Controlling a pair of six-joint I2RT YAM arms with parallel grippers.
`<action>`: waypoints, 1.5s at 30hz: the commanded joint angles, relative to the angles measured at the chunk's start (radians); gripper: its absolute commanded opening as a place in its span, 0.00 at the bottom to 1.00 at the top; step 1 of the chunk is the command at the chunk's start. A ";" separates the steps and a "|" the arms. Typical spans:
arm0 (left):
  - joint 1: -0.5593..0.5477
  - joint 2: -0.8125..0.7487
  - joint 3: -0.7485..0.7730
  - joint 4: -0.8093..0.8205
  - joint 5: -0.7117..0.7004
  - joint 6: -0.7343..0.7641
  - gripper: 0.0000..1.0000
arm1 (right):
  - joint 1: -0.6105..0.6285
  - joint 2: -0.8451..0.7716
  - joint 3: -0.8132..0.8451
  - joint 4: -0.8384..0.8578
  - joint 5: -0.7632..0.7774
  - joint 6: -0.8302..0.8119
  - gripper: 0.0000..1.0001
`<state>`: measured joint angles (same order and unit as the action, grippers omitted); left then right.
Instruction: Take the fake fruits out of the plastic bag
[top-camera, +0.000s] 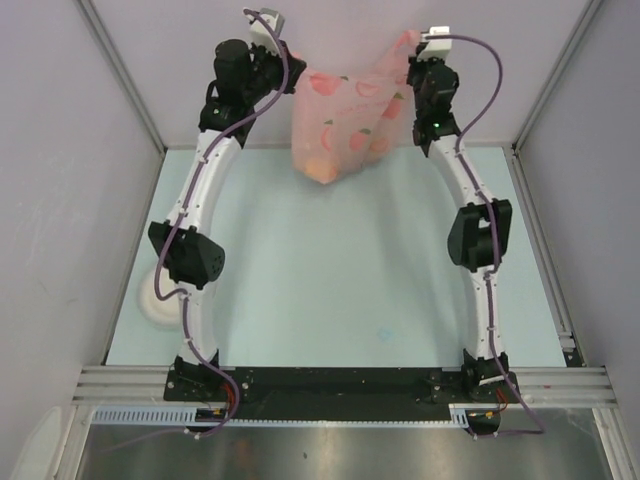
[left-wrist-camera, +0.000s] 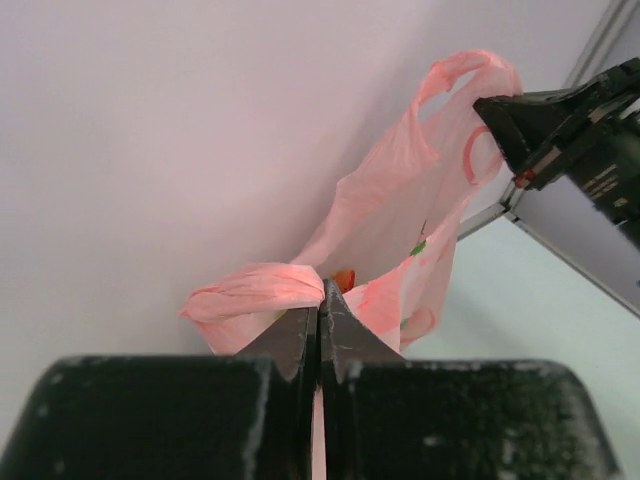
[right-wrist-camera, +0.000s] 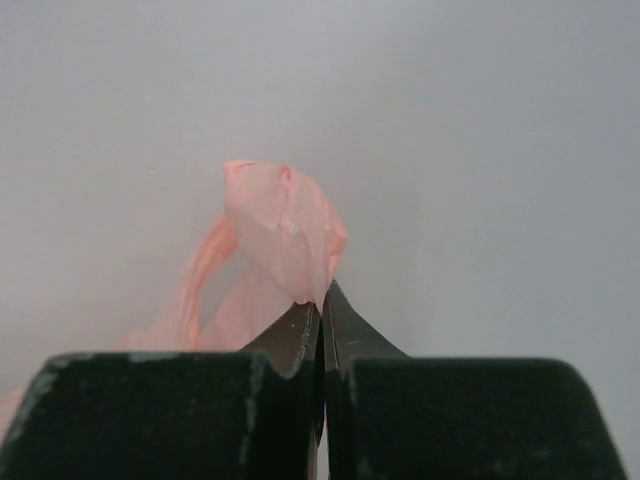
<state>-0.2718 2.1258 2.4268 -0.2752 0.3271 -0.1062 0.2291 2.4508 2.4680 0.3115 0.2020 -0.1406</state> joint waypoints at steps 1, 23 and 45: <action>-0.021 -0.088 0.040 0.084 0.029 0.103 0.00 | -0.036 -0.359 -0.355 0.161 -0.012 -0.047 0.00; -0.011 -0.727 -1.061 -0.292 0.029 0.241 0.80 | 0.102 -1.274 -1.528 -0.472 -0.076 0.182 0.00; 0.775 -0.840 -1.485 -0.302 -0.592 0.390 0.90 | 0.148 -1.227 -1.494 -0.439 -0.150 0.216 0.00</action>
<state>0.4683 1.2510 0.9524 -0.6666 -0.1631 0.2478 0.3714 1.2224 0.9218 -0.1448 0.0685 0.0616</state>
